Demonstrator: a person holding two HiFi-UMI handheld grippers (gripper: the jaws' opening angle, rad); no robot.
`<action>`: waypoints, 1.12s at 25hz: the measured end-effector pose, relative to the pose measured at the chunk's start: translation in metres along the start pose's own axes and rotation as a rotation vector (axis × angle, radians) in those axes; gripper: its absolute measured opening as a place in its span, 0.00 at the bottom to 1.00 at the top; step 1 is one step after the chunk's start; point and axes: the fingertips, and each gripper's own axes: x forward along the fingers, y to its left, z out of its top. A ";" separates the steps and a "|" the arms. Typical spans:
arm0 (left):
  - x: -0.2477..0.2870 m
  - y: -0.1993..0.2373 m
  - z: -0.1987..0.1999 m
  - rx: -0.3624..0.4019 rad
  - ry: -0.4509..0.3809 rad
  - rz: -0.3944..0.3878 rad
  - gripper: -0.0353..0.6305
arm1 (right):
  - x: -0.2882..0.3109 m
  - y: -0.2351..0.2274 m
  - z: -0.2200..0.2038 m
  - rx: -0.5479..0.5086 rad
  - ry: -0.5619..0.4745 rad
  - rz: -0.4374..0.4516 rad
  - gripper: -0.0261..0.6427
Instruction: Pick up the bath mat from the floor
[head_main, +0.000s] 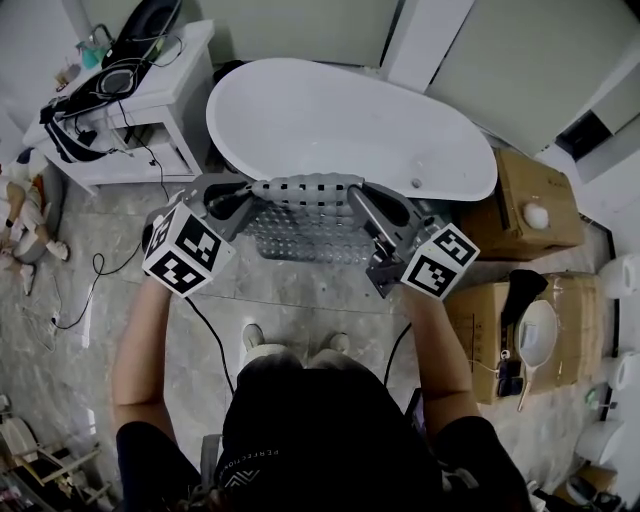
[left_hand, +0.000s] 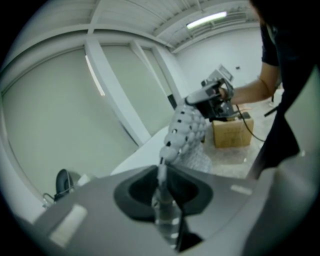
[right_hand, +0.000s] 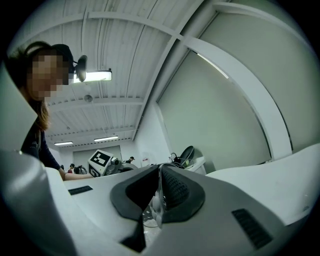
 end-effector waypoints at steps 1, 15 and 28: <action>0.001 -0.002 0.000 0.001 0.002 -0.008 0.15 | -0.001 -0.001 -0.001 0.001 0.002 -0.006 0.06; 0.024 -0.020 -0.014 -0.020 0.029 -0.053 0.15 | -0.009 -0.019 -0.025 0.020 0.036 -0.066 0.06; 0.040 -0.019 -0.020 -0.053 0.046 -0.038 0.15 | -0.004 -0.033 -0.029 -0.002 0.043 -0.057 0.06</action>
